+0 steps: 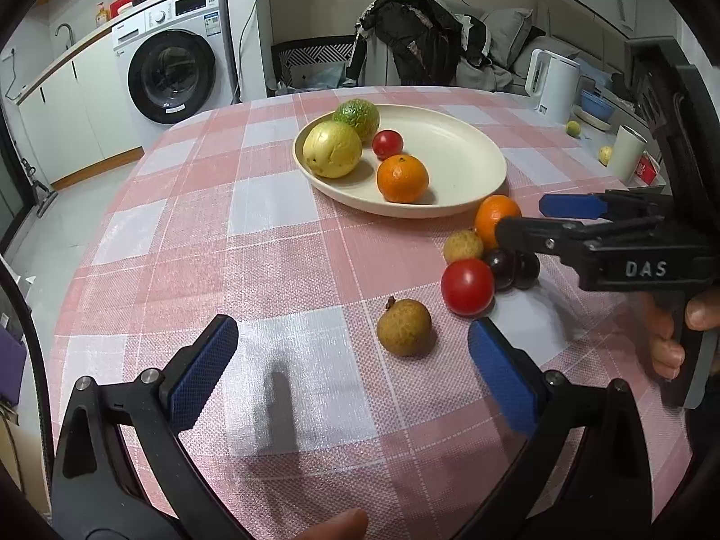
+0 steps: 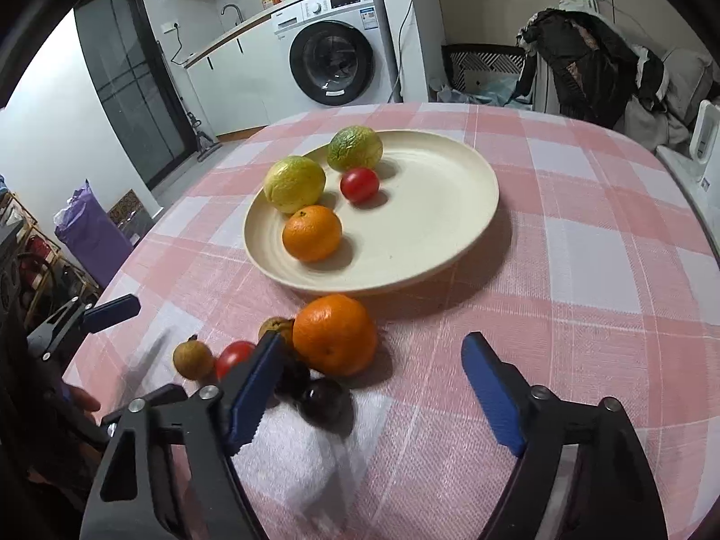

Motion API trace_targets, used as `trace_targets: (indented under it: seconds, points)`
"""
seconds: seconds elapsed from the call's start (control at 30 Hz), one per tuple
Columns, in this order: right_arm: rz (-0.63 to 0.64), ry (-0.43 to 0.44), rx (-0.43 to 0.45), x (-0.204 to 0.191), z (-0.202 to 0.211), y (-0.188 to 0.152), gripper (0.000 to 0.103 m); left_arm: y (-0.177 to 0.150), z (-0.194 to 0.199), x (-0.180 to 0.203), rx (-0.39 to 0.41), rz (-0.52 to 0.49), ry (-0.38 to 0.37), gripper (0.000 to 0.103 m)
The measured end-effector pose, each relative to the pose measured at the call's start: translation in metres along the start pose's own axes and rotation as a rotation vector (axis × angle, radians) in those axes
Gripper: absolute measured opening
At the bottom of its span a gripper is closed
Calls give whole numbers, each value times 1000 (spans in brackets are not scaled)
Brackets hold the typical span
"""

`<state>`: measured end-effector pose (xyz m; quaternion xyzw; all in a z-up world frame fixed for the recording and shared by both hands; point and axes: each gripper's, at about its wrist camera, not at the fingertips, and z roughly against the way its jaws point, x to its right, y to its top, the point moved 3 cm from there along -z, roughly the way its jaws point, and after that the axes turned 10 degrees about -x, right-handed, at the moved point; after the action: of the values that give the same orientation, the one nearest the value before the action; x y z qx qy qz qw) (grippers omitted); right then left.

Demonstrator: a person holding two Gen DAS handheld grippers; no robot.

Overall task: Organize fruits
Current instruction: 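Grasp the large navel orange with the right tool while the left tool grasps the brown kiwi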

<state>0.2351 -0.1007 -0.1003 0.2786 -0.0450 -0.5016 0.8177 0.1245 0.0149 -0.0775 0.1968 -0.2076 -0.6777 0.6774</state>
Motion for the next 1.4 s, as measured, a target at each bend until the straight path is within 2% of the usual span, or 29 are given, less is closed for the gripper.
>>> trace_targets:
  seconds: [0.4, 0.47, 0.63, 0.77, 0.87, 1.07, 1.23, 1.33, 1.4]
  points:
    - [-37, 56, -16, -2, -8, 3, 64, -1, -5, 1, -27, -25, -18, 101]
    - [-35, 78, -19, -4, -10, 3, 54, -2, -8, 3, -38, -53, -5, 101]
    - [-47, 140, -25, -4, -8, 2, 42, -1, -16, 2, -81, -42, -28, 96]
    - [-32, 131, -24, -7, -7, 1, 41, -3, -18, 0, -91, -28, -52, 95]
    - [-17, 111, -17, -11, -5, 1, 40, -6, -21, -1, -110, -22, -64, 84]
    - [22, 75, -4, -20, -2, 0, 40, -6, -21, 5, -119, -47, -53, 77]
    - [34, 70, 2, -20, 0, 0, 40, -2, -22, 9, -117, -46, -57, 65]
    - [33, 68, 3, -19, 1, 1, 40, 0, -21, 13, -114, -55, -66, 54]
    - [30, 71, 6, -19, 2, 1, 40, 1, -21, 16, -112, -69, -76, 40]
